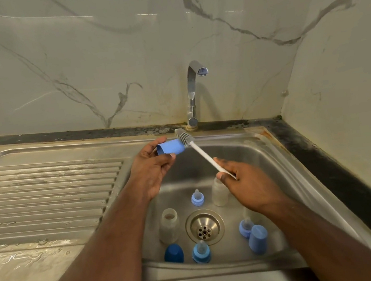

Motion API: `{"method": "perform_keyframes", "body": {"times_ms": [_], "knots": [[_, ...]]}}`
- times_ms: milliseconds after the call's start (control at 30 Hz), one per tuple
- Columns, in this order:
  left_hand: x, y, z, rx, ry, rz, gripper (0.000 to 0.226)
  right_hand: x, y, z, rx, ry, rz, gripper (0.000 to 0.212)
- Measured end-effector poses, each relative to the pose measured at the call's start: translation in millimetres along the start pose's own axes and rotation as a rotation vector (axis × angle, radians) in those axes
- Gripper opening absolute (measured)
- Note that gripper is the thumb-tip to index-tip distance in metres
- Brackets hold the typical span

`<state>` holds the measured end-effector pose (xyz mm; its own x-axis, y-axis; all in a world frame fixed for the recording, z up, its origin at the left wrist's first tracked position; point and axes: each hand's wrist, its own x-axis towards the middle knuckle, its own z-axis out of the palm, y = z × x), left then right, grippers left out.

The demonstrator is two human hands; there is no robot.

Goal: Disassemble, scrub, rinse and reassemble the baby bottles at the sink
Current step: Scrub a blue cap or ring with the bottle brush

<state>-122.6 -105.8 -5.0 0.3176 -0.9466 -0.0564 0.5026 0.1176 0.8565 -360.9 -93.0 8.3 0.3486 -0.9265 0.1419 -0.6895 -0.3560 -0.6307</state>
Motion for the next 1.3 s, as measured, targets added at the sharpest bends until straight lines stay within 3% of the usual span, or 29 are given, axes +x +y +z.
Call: {"method": "perform_keyframes", "body": {"times_ms": [167,667,1133,1300], "knots": [[1,0,0,-0.036,0.004,0.003,0.052,-8,-4,4,0.016,-0.062,-0.037,0.044],[1,-3,0,-0.02,0.013,-0.006,0.05,-1,2,-1,0.014,0.014,0.03,0.047],[-2,1,2,-0.106,-0.008,0.006,0.041,-8,-4,4,0.052,-0.023,-0.011,0.045],[-2,0,2,-0.079,0.002,0.008,0.048,-7,-8,4,-0.003,-0.034,-0.023,0.045]]}}
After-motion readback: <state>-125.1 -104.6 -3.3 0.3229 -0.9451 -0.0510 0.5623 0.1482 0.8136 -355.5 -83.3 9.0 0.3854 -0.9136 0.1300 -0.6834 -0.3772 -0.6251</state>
